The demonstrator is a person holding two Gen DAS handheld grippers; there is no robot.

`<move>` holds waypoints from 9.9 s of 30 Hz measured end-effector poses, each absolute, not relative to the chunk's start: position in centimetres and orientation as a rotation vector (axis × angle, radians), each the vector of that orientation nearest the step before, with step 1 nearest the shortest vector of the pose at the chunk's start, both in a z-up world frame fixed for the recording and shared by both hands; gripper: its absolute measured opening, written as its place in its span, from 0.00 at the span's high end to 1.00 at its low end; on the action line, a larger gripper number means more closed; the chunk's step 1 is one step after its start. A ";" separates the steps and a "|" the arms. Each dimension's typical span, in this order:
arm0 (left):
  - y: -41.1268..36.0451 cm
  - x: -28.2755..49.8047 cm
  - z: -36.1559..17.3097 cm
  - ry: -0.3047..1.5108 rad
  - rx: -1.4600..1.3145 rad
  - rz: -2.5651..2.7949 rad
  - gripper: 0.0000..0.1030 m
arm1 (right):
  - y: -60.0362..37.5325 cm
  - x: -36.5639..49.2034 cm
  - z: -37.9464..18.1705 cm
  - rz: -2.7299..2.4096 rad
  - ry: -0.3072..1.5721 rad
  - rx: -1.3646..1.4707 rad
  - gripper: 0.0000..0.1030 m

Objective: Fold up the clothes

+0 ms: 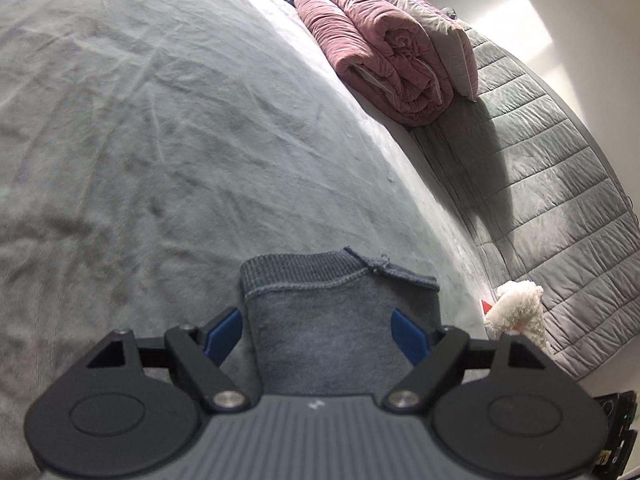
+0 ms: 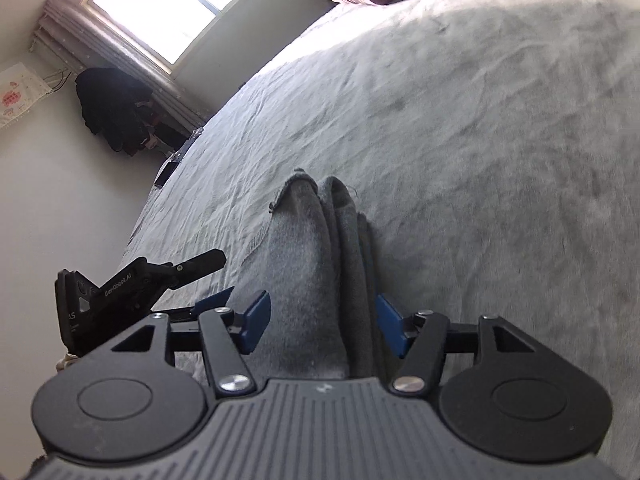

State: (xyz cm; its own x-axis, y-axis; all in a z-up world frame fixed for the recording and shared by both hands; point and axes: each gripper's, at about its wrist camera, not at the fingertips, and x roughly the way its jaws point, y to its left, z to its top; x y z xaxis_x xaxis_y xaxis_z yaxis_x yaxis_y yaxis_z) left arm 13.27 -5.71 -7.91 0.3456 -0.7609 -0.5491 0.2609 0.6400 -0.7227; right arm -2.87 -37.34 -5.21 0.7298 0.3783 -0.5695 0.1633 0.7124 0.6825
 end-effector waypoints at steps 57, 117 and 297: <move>-11.2 5.3 -3.2 0.714 -0.313 -0.678 0.61 | -36.0 -5.4 -2.6 -0.139 0.443 0.496 0.60; -11.1 14.7 -10.7 1.099 -0.651 -0.810 0.26 | -39.9 -5.0 -8.4 0.023 0.703 1.099 0.32; -42.9 18.3 -1.4 0.957 0.268 -0.502 0.01 | -53.7 8.7 3.1 -0.425 0.729 0.095 0.00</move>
State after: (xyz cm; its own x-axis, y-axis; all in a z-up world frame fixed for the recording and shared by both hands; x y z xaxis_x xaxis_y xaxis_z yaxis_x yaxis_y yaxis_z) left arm 18.29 -42.90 -1.44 0.4743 -0.2891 -0.8316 0.5199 0.8542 -0.0005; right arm 8.72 -53.73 3.11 0.6648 -0.3430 -0.6636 0.4081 0.9108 -0.0619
